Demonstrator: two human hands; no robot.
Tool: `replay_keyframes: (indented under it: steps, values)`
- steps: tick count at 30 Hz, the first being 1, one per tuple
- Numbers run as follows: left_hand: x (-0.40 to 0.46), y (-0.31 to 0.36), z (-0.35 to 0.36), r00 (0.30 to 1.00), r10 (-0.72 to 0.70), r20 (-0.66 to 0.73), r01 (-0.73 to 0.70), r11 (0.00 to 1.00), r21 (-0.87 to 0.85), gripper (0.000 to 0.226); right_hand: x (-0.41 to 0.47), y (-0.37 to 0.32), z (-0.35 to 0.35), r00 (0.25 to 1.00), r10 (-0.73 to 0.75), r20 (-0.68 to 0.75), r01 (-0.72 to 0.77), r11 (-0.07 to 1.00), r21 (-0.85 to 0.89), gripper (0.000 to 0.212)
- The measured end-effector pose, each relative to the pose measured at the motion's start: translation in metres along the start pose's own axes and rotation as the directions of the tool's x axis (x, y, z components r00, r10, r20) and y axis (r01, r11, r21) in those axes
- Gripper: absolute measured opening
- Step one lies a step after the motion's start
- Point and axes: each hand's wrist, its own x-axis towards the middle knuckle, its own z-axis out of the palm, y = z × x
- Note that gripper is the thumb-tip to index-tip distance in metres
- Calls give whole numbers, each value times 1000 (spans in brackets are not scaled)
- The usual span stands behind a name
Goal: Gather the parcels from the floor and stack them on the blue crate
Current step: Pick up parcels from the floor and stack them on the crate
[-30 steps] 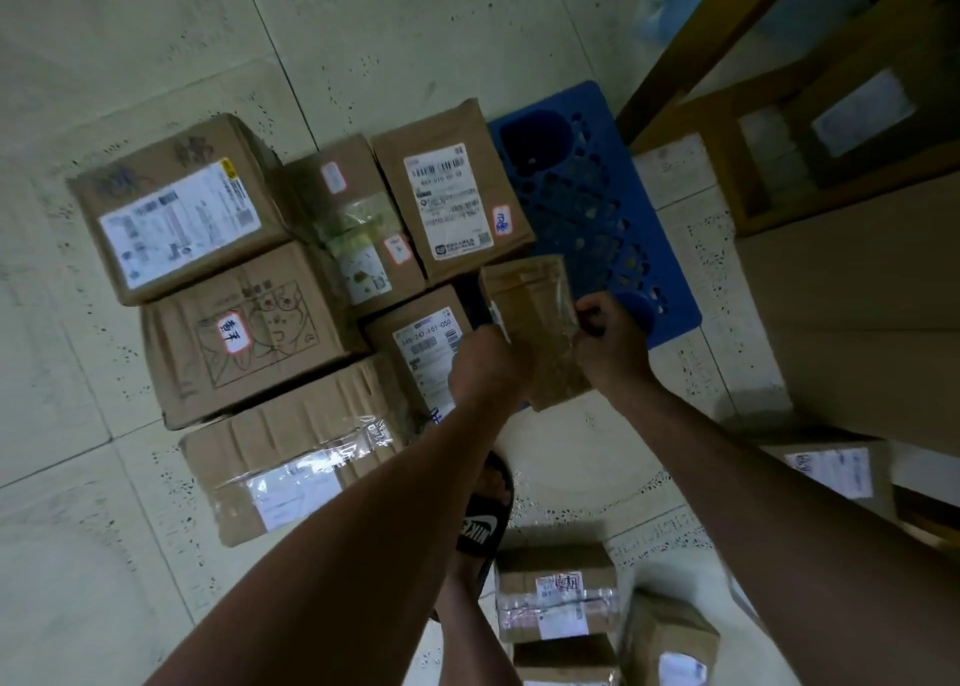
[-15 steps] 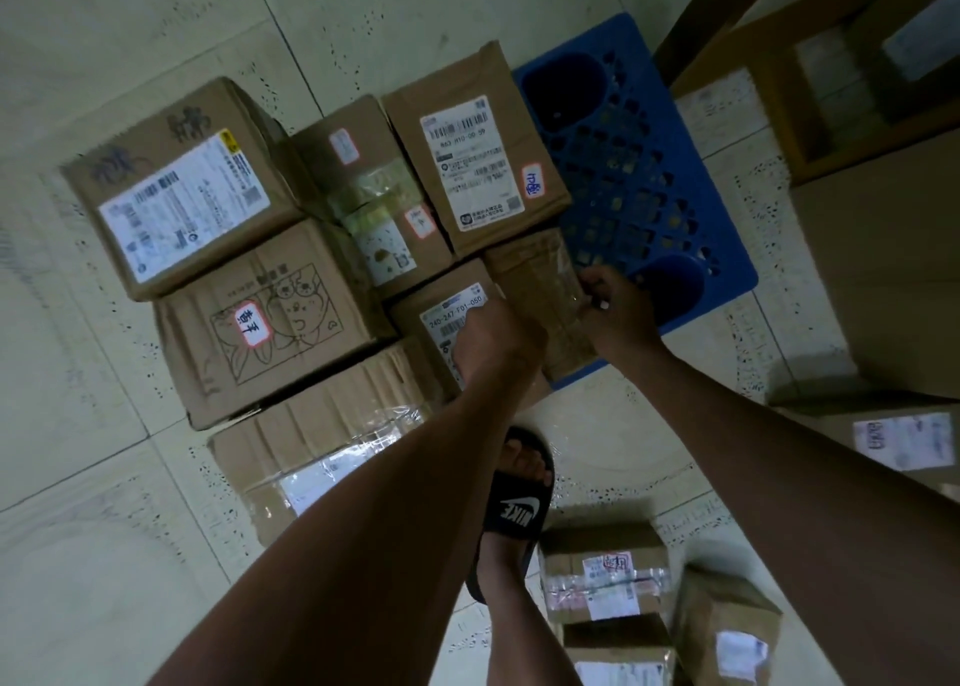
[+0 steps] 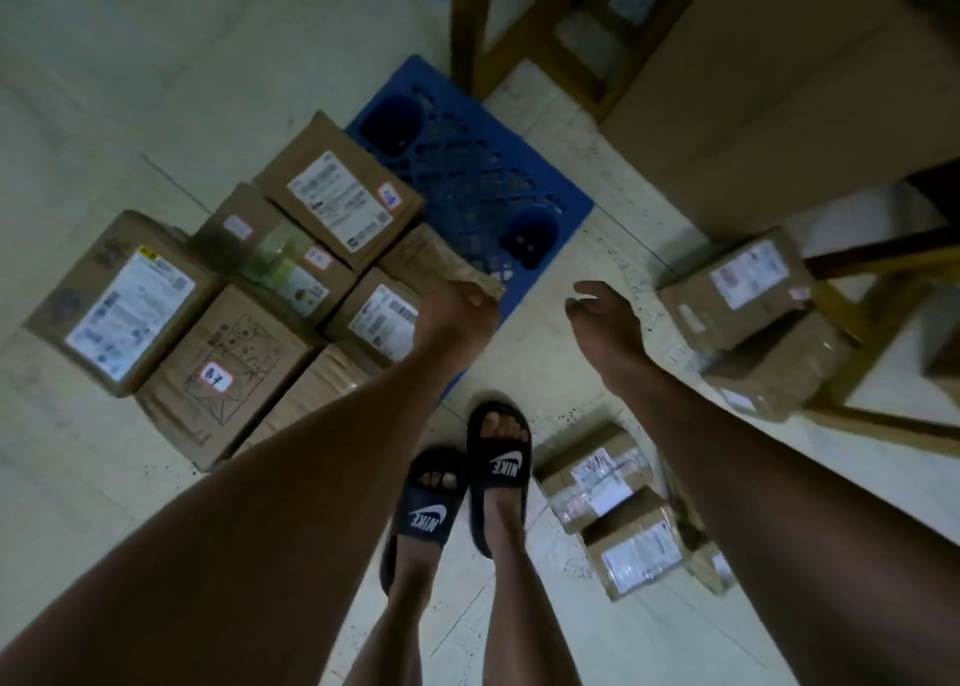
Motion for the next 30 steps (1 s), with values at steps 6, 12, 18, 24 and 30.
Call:
replay_keyframes:
  steps: [6, 12, 18, 24, 30]
  values:
    - [-45, 19, 53, 988, 128, 83, -138, 982, 129, 23, -43, 71, -58, 980, 168, -111, -139, 964, 229, 26]
    - [-86, -5, 150, 965, 182, 190, -239, 910, 338, 19, -80, 204, -100, 917, 358, -173, -265, 875, 406, 14]
    - [-138, -29, 248, 957, 172, 231, -262, 856, 446, 22, -132, 343, -122, 858, 499, -123, -375, 771, 515, 18]
    - [-162, -52, 332, 949, 196, 249, -298, 818, 492, 29, -160, 439, -134, 839, 541, -64, -396, 687, 610, 26]
    - [-134, -106, 395, 934, 182, 307, -330, 768, 549, 37, -140, 494, -87, 794, 606, 41, -454, 548, 702, 42]
